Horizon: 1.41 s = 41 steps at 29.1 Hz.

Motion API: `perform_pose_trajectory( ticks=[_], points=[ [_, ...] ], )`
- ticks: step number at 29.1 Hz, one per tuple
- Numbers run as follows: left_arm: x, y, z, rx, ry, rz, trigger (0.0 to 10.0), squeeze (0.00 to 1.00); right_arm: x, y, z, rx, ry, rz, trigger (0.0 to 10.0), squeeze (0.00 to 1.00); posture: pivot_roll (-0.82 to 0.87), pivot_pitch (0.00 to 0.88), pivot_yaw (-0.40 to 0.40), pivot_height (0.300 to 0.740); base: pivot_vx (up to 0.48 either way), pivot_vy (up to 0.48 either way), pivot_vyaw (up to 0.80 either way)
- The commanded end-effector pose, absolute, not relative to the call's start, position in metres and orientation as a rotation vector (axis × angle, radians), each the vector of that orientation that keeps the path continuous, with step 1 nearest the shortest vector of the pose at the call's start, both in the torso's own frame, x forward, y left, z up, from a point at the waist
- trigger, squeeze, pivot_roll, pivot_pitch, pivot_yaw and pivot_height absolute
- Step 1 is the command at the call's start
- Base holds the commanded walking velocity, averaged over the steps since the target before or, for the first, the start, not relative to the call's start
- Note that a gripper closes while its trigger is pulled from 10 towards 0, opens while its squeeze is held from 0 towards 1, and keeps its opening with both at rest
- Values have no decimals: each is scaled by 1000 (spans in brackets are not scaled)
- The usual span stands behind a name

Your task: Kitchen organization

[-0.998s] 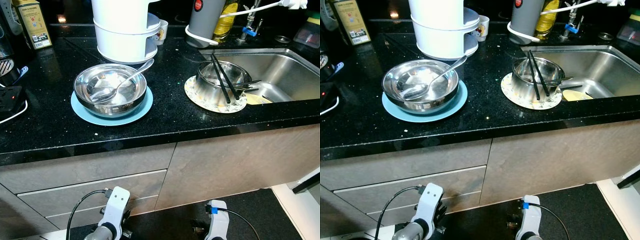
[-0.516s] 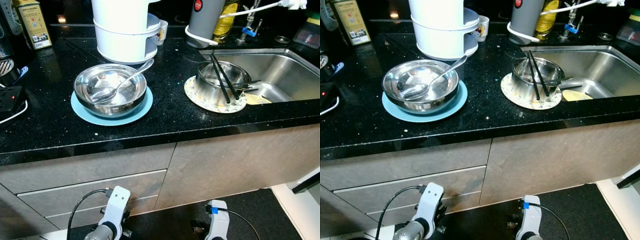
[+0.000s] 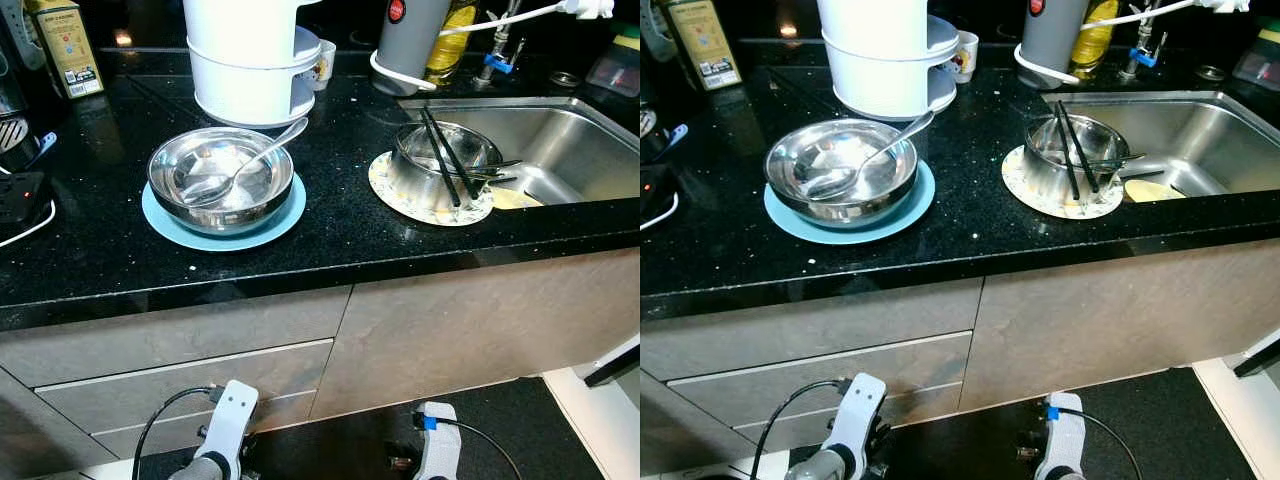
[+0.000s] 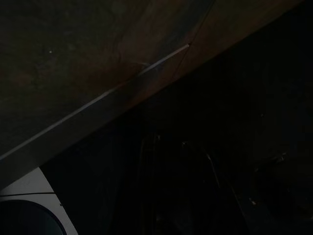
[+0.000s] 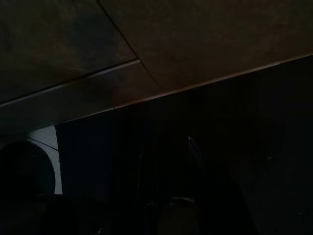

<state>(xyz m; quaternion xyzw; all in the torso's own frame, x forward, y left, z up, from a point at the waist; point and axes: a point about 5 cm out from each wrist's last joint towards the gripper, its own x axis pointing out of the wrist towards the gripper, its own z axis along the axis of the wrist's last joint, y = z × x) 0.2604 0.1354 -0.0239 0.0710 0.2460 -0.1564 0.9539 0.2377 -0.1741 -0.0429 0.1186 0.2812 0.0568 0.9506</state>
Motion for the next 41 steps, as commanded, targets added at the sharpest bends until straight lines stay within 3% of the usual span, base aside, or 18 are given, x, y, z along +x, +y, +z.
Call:
perform_pose_trajectory(
  ticks=[1, 21, 41],
  points=[
    [251, 133, -32, 149, 534, -329, 10000, 0, 230, -177, -47, 251, 580, 82, 10000, 0, -70, 224, -75, 740, 0, 0, 0],
    [252, 145, -36, 152, 570, -308, 10000, 0, 229, -176, -49, 272, 589, 83, 10000, 0, -68, 224, -83, 740, 0, 0, 0],
    [253, 133, -35, 137, 556, -322, 10000, 0, 228, -179, -51, 272, 617, 79, 10000, 0, -73, 223, -87, 740, 0, 0, 0]
  ],
)
